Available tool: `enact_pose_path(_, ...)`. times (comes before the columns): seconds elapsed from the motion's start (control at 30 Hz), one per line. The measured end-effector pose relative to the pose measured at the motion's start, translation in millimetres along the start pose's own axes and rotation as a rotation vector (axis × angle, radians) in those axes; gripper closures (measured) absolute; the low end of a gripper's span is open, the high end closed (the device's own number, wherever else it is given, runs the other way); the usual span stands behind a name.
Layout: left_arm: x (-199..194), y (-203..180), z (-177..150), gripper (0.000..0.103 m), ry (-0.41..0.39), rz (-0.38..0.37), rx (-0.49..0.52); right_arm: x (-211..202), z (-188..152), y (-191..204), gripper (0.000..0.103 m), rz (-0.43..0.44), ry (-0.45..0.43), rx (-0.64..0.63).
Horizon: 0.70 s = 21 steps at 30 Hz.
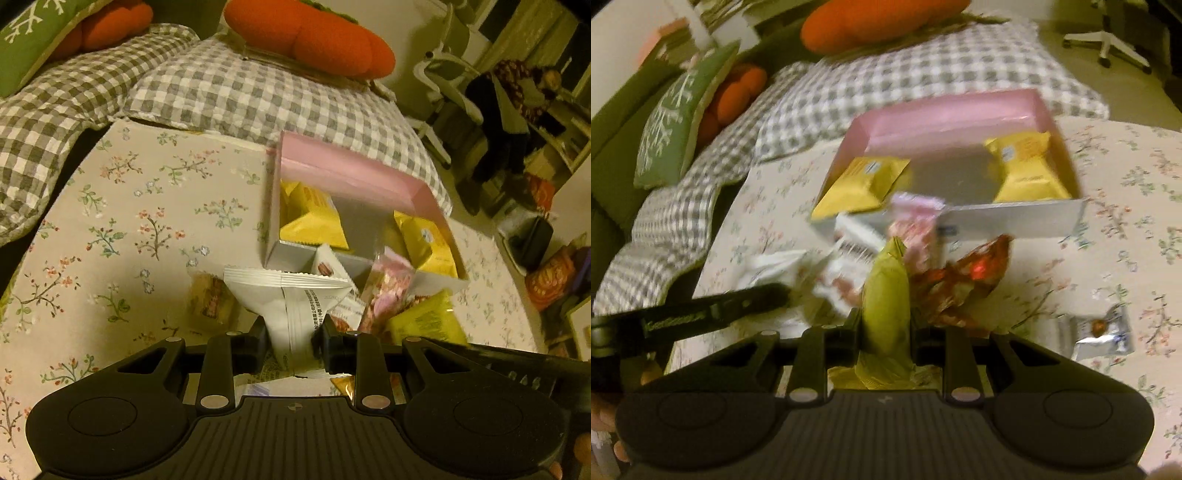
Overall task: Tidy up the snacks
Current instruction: 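Grasp a white pecan packet with left tool while right grasps yellow packet, then carry both packets into the box and open both tools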
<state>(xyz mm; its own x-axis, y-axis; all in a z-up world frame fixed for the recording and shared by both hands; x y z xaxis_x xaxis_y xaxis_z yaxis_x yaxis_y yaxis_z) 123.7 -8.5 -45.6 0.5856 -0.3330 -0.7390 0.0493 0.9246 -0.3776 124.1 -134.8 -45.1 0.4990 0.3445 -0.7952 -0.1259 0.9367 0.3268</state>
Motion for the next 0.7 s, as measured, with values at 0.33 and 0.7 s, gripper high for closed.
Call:
enact_pose_path(0.33,-6.4,7.4,17.9,0.077,-0.055,-0.018,-0.051,-8.8,16.7,-33.6,0.081,-0.035,-0.051,0.102)
enact_pose_path(0.7,14.5,-16.1,52.9,0.077,-0.118,-0.086,-0.046,-20.3,44.0,-64.2,0.081,-0.068,-0.136,0.194)
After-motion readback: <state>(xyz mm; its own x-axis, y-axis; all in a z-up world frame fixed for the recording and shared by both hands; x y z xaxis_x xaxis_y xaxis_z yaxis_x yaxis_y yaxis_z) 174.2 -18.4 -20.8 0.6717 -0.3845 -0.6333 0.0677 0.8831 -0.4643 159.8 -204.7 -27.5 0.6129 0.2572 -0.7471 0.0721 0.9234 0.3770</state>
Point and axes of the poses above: each gripper's, at about its wrist camera, not at the fingertips, and x roughly the way its jaws point, y to its left, z to its top, the point moved 10 cm from there along x, roughly the way its jaws point, and after that the axes turned 2 degrees about -z, right-handed, at the moved point
